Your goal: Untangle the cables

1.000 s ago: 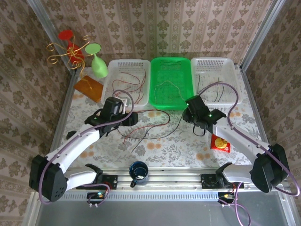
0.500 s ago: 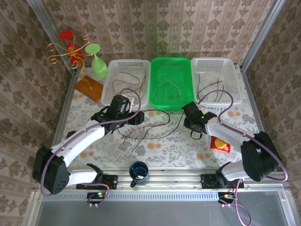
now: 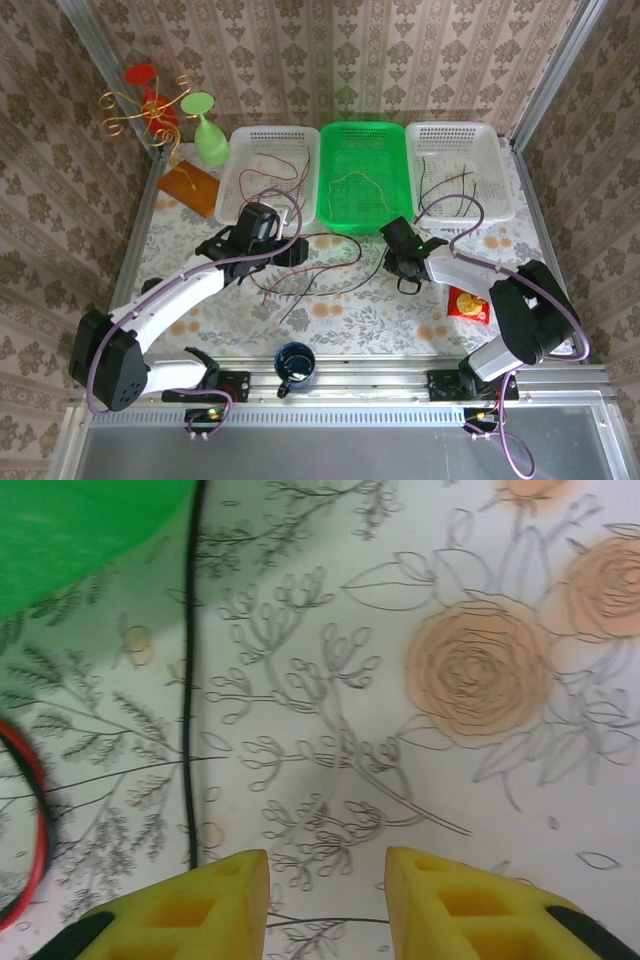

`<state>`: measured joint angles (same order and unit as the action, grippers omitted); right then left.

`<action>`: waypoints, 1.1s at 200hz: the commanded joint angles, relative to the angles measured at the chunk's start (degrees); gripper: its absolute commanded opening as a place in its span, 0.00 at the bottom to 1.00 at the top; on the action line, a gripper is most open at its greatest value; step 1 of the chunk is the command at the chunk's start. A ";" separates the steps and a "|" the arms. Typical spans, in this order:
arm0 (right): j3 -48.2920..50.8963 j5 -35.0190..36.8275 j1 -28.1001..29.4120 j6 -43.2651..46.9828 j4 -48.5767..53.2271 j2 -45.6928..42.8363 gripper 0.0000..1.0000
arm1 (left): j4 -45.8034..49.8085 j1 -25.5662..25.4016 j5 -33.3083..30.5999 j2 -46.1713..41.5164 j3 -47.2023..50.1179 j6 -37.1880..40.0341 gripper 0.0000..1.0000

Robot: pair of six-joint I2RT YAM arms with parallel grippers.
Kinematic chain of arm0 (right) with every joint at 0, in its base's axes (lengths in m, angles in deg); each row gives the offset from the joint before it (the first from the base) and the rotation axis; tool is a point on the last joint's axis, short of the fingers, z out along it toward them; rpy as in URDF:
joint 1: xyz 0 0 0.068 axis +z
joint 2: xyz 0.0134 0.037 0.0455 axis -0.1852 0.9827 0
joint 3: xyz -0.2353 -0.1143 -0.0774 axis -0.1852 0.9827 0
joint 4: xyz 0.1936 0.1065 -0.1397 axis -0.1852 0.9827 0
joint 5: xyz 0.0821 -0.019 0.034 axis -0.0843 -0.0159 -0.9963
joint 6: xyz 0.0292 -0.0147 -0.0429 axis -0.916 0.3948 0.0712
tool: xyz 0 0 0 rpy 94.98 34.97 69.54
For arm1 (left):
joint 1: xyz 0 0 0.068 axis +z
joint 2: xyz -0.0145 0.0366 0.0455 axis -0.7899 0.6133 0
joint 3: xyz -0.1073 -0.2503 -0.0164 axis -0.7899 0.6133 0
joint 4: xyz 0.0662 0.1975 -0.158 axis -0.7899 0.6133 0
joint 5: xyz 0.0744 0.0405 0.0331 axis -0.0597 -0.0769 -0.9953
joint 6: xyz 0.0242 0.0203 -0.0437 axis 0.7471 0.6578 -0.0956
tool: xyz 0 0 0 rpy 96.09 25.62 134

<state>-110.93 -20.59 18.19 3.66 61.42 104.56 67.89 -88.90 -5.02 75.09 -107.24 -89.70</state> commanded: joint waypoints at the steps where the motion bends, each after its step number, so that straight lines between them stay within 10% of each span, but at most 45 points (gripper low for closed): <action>1: -0.14 -2.60 0.20 4.03 -5.94 0.87 0.37 | -0.76 -0.36 -0.38 0.54 -1.75 0.52 0.66; 101: 5.41 2.51 2.43 2.58 -19.96 1.96 0.29 | -0.73 -0.29 -0.20 0.85 -2.01 0.88 0.66; 220: -1.24 4.68 3.54 -0.72 -12.93 10.25 0.27 | -0.78 -0.36 -0.20 0.72 -1.94 0.83 0.66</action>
<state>-109.82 -19.10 21.10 4.71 45.53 112.64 67.45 -88.90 -5.02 75.90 -107.26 -89.70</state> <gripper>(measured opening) 0.272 0.663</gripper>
